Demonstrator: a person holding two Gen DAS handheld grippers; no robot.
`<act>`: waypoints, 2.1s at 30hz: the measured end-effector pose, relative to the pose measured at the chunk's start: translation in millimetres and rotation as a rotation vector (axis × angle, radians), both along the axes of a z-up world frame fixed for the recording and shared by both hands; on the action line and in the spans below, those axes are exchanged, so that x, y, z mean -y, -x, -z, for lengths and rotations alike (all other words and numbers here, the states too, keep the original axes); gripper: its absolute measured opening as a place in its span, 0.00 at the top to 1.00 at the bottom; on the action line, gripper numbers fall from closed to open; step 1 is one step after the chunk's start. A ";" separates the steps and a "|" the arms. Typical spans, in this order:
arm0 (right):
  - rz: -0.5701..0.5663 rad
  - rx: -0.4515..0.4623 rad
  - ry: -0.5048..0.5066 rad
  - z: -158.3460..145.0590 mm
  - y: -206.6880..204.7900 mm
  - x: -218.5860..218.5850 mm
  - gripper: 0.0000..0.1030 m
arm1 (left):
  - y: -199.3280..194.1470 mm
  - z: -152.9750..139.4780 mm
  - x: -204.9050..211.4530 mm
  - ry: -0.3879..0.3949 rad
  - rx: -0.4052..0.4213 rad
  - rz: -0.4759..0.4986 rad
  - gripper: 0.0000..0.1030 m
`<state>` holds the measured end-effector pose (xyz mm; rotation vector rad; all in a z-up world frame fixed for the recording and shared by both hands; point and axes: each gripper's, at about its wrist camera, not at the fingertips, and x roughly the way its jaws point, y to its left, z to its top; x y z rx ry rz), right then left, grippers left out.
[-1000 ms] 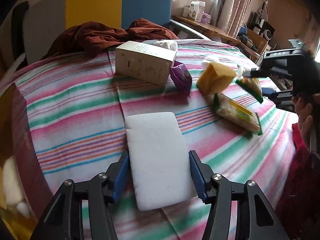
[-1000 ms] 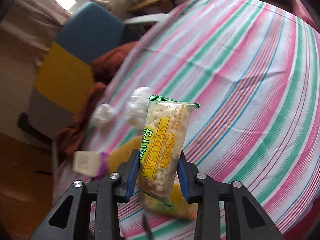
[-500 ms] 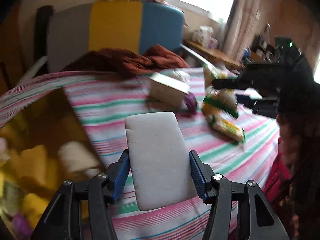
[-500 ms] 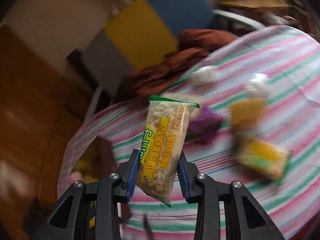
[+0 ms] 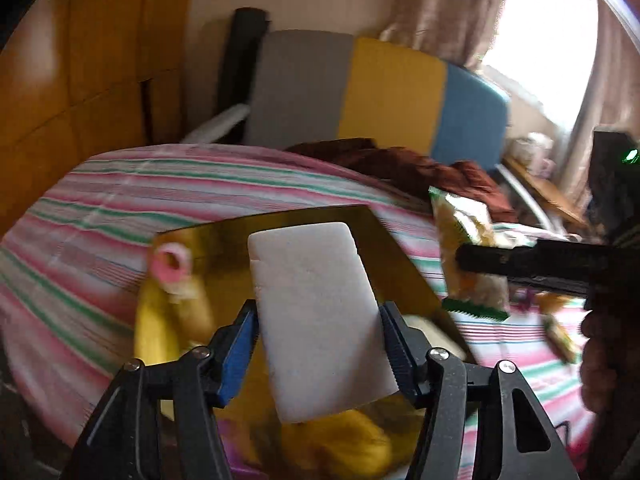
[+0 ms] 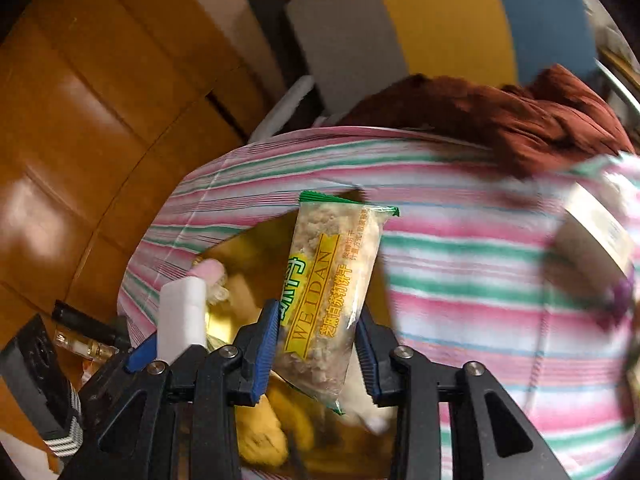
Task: Organize objects
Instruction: 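Carry the eraser and cracker pack to the gold tray and release both, then move both grippers back toward the remaining items beside the tray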
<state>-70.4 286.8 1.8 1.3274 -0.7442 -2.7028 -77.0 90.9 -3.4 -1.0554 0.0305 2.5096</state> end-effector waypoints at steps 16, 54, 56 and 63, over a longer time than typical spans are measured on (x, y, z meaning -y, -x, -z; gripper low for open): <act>-0.116 -0.121 -0.409 -5.0 -21.1 86.7 0.21 | 9.2 29.0 69.1 0.033 0.030 -0.188 0.26; -0.005 -0.067 -0.408 21.9 -92.5 81.6 0.34 | -66.9 8.7 47.8 0.110 -0.129 -0.139 0.14; -0.002 -0.067 -0.402 22.2 -93.2 80.4 0.34 | -68.6 7.8 45.7 0.119 -0.134 -0.134 0.14; 0.001 -0.067 -0.393 23.6 -93.8 78.8 0.34 | -75.7 2.3 37.7 0.150 -0.180 -0.116 0.14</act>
